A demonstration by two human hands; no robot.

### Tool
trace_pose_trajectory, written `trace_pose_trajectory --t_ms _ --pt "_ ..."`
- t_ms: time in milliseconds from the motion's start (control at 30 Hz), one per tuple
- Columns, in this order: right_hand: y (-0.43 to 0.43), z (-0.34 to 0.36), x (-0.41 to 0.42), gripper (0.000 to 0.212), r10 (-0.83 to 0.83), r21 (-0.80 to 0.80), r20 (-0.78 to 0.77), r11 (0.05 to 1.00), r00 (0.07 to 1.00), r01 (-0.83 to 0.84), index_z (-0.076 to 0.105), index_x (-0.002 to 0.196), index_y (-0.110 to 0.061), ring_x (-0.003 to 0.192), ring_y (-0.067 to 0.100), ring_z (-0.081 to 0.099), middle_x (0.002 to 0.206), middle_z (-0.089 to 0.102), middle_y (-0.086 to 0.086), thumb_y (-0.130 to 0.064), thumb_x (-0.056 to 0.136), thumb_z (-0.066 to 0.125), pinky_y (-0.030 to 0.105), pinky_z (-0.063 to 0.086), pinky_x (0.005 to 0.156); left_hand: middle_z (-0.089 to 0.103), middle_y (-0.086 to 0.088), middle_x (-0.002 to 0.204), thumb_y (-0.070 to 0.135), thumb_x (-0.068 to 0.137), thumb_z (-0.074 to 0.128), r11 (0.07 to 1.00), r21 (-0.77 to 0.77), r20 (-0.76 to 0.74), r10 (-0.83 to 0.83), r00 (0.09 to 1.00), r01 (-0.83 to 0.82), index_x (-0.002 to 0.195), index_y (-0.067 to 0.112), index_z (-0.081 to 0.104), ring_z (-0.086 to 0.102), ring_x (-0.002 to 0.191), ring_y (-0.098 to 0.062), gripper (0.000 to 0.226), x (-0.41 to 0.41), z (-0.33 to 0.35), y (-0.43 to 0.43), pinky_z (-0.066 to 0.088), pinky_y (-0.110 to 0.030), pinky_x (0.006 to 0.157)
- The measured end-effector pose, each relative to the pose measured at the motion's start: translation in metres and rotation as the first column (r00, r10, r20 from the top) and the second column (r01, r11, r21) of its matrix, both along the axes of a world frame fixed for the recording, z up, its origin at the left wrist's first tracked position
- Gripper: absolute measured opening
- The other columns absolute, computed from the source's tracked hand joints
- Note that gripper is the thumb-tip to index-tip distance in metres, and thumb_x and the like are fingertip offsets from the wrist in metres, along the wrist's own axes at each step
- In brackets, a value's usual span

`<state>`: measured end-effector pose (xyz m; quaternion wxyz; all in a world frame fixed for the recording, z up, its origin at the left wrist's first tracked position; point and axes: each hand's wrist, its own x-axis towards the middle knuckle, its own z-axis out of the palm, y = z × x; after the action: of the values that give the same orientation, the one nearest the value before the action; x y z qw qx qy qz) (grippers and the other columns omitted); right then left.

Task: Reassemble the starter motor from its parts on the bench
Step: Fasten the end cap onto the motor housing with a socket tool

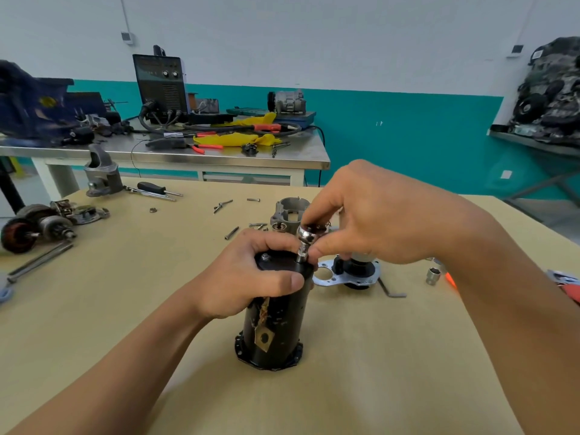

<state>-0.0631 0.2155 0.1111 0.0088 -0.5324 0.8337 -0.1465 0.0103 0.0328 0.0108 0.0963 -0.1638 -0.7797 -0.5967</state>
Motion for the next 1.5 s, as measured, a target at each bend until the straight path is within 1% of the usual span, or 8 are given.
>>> trace_pose_trajectory --t_ms 100,233,500,700,900,1200,1333,1500 --pt "-0.001 0.0 -0.002 0.03 0.095 -0.036 0.087 0.995 0.992 -0.092 0.077 0.109 -0.031 0.08 -0.004 0.066 0.086 0.074 -0.018 -0.018 0.083 0.08 0.015 0.05 0.068 0.073 -0.007 0.086 0.028 0.066 0.071 0.997 0.054 0.033 -0.058 0.998 0.056 0.094 0.011 0.074 0.069 0.084 -0.023 0.032 0.0 0.0 0.0 0.054 -0.034 0.079" --pt "-0.004 -0.003 -0.004 0.037 0.145 -0.048 0.151 0.989 0.978 -0.14 0.074 0.116 -0.035 0.108 0.012 0.066 0.109 0.074 -0.014 -0.014 0.085 0.076 0.039 0.055 0.089 0.073 -0.01 0.088 0.027 0.066 0.071 0.993 0.078 0.03 -0.086 0.996 0.084 0.093 0.015 0.076 0.069 0.086 -0.025 0.03 -0.001 -0.001 -0.002 0.053 -0.036 0.08" --pt "-0.003 -0.004 -0.008 0.031 0.108 -0.073 0.094 0.992 0.99 -0.101 0.074 0.113 -0.03 0.059 0.008 0.059 0.078 0.07 0.0 -0.028 0.083 0.08 0.024 0.05 0.057 0.073 -0.014 0.087 0.026 0.068 0.07 0.993 0.078 0.035 -0.093 0.995 0.09 0.099 0.008 0.072 0.071 0.085 -0.028 0.036 -0.002 -0.003 -0.003 0.054 -0.035 0.078" --pt "-0.003 -0.001 -0.002 0.025 0.059 -0.039 0.035 0.998 0.998 -0.058 0.076 0.107 -0.019 0.056 -0.012 0.055 0.052 0.055 -0.032 -0.033 0.087 0.075 0.006 0.04 0.05 0.073 -0.009 0.086 0.026 0.068 0.07 0.993 0.086 0.013 -0.084 0.996 0.082 0.1 0.01 0.073 0.072 0.082 -0.026 0.035 0.0 -0.003 -0.003 0.054 -0.031 0.077" --pt "-0.007 -0.006 0.013 0.042 -0.063 0.033 -0.174 0.997 0.983 0.07 0.073 0.089 -0.02 0.063 0.01 0.059 0.07 0.064 -0.004 -0.06 0.088 0.06 0.034 0.053 0.058 0.072 -0.008 0.086 0.027 0.068 0.07 0.995 0.071 0.011 -0.076 0.997 0.075 0.101 0.006 0.07 0.071 0.082 -0.026 0.038 0.0 -0.003 -0.002 0.053 -0.03 0.078" --pt "-0.002 0.001 0.01 0.016 0.069 -0.006 0.024 0.998 0.997 -0.069 0.079 0.101 -0.022 0.058 -0.009 0.061 0.064 0.067 -0.023 -0.025 0.086 0.077 0.013 0.049 0.054 0.07 -0.017 0.085 0.031 0.067 0.07 0.998 0.015 0.005 -0.063 0.998 0.063 0.099 0.001 0.07 0.067 0.084 -0.028 0.043 -0.002 -0.001 -0.003 0.053 -0.035 0.078" --pt "-0.008 -0.003 0.006 0.034 0.16 -0.034 0.111 0.987 0.981 -0.158 0.075 0.114 -0.031 0.103 0.009 0.067 0.108 0.073 -0.011 -0.011 0.086 0.073 0.037 0.056 0.09 0.07 -0.018 0.087 0.033 0.066 0.08 0.992 0.079 0.012 -0.104 0.994 0.103 0.096 0.002 0.071 0.068 0.084 -0.032 0.044 -0.003 -0.003 -0.003 0.054 -0.04 0.078" --pt "-0.01 -0.005 0.003 0.044 0.163 -0.001 0.113 0.986 0.98 -0.164 0.068 0.123 -0.037 0.103 -0.001 0.063 0.116 0.069 -0.018 -0.009 0.089 0.069 0.027 0.054 0.089 0.071 -0.017 0.091 0.024 0.067 0.072 0.986 0.106 0.016 -0.133 0.991 0.13 0.093 0.015 0.076 0.069 0.086 -0.029 0.028 -0.003 -0.003 -0.004 0.054 -0.037 0.08"
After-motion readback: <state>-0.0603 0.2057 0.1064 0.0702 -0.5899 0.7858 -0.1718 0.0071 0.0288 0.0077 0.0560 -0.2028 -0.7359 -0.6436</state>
